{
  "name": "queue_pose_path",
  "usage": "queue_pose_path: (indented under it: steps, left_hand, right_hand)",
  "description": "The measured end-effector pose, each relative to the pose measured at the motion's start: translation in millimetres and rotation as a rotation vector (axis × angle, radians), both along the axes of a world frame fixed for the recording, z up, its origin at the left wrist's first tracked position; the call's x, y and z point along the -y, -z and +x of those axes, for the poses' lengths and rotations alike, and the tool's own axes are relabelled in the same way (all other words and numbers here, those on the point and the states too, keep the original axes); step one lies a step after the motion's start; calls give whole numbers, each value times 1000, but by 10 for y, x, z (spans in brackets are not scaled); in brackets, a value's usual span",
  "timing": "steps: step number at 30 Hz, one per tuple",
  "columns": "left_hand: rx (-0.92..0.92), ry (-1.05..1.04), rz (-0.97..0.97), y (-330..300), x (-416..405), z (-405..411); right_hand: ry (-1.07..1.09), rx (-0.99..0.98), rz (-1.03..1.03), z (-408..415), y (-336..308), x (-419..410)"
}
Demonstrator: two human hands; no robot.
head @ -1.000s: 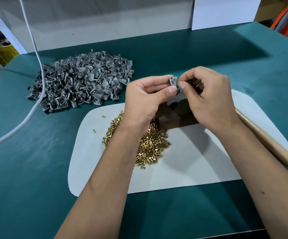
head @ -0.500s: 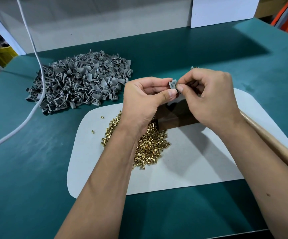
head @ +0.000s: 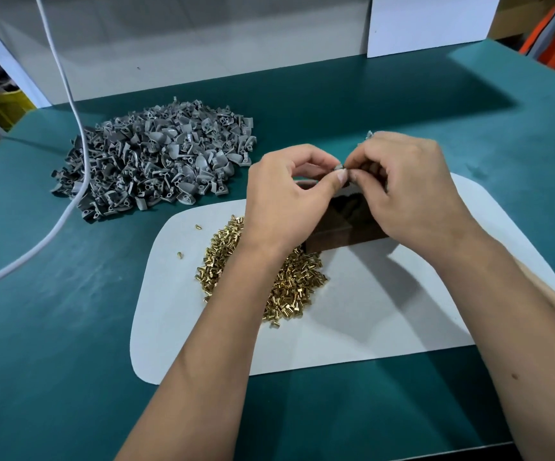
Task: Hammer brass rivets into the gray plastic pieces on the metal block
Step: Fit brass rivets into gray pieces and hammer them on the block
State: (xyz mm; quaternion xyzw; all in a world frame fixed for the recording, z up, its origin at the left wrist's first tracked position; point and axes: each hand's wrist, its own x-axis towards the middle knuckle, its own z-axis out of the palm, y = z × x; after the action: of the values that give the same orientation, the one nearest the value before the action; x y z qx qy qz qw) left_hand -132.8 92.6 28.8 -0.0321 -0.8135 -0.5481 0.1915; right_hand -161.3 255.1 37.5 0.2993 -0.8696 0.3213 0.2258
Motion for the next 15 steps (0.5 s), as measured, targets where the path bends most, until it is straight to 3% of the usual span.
queue_pose_path:
  steps: [5, 8, 10, 12, 15]
  left_hand:
    - [3, -44, -120, 29, -8, 13]
    - [68, -40, -170, 64, 5, 8]
    - [78, -53, -199, 62, 34, 4]
    - [91, -45, -188, 57, 54, 1]
    - [109, -44, -170, 66, 59, -4]
  right_hand:
    - [20, -15, 14, -2, -40, -67]
    - [271, 116, -15, -105, -52, -262]
    - [515, 276, 158, -203, -35, -440]
    - [624, 432, 361, -234, -7, -527]
    - [657, 528, 376, -222, 29, -523]
